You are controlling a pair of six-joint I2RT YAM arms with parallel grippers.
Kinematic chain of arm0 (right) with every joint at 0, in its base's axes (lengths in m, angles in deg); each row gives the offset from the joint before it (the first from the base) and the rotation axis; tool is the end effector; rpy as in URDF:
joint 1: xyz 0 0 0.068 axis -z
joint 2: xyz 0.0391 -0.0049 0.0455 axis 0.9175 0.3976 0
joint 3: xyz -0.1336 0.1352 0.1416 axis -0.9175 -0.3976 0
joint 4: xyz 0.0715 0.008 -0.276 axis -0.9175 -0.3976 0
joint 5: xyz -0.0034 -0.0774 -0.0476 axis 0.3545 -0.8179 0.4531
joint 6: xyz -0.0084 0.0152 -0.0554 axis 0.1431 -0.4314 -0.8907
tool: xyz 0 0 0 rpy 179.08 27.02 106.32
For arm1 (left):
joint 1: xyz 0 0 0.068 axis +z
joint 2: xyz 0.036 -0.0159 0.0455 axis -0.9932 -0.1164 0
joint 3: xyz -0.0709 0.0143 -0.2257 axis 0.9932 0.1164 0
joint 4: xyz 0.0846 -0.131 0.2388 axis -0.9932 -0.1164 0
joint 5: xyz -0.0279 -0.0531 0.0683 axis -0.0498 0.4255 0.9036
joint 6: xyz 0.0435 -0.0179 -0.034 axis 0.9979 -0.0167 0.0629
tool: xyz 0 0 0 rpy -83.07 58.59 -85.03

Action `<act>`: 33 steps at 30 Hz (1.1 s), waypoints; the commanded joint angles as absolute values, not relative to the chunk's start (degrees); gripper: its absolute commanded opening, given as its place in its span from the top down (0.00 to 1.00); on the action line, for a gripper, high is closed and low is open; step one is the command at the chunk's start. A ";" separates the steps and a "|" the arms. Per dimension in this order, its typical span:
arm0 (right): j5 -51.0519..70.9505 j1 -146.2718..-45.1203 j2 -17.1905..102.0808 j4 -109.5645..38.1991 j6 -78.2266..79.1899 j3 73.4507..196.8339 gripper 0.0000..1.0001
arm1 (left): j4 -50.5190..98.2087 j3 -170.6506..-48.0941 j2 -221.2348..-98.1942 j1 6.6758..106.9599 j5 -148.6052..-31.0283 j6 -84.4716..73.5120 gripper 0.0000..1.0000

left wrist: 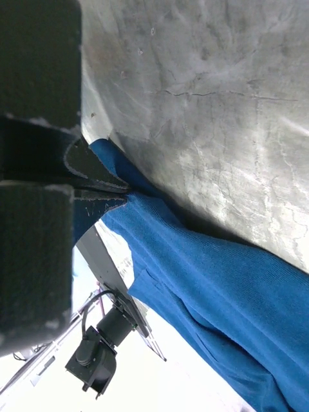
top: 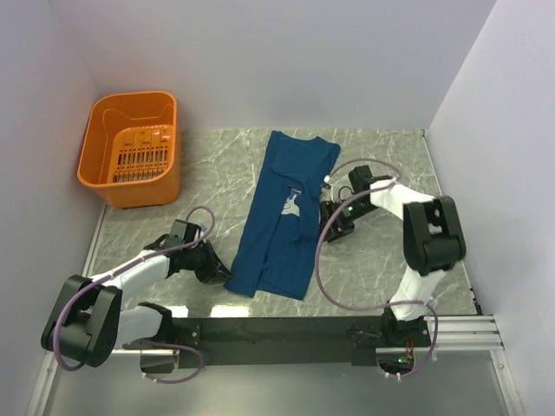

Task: Fold and stack the t-shirts
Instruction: Fold the tshirt

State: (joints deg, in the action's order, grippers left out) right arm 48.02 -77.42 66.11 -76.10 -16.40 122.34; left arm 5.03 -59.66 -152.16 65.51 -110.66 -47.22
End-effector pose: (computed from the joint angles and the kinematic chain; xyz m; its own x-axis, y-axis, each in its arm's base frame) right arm 0.3201 0.0917 0.0947 -0.9216 -0.3009 -0.2454 -0.3850 0.6263 0.6779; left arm 0.2019 -0.0860 0.0758 -0.8907 -0.4500 0.0652 -0.3858 0.6721 -0.6320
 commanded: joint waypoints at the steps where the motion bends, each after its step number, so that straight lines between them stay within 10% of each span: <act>1: 49.07 -77.29 55.08 -80.09 -33.73 122.01 0.31 | 6.80 -60.76 -152.60 65.65 -112.23 -45.23 0.98; 10: 51.16 -85.55 34.86 -81.06 -70.32 113.33 0.13 | 5.67 -65.14 -141.54 65.56 -108.90 -43.04 0.36; 15: 48.90 -95.37 39.22 -96.76 -91.49 115.40 0.26 | 1.80 -67.96 -139.07 65.65 -104.50 -39.52 0.33; 33: 27.80 -121.32 45.39 -68.75 -78.93 105.65 0.36 | -6.11 -68.58 -126.23 65.74 -95.71 -43.91 0.32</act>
State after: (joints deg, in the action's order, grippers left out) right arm 30.84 -119.98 44.28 -72.63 -78.97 106.23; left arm -3.82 -66.48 -127.18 65.51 -98.31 -43.33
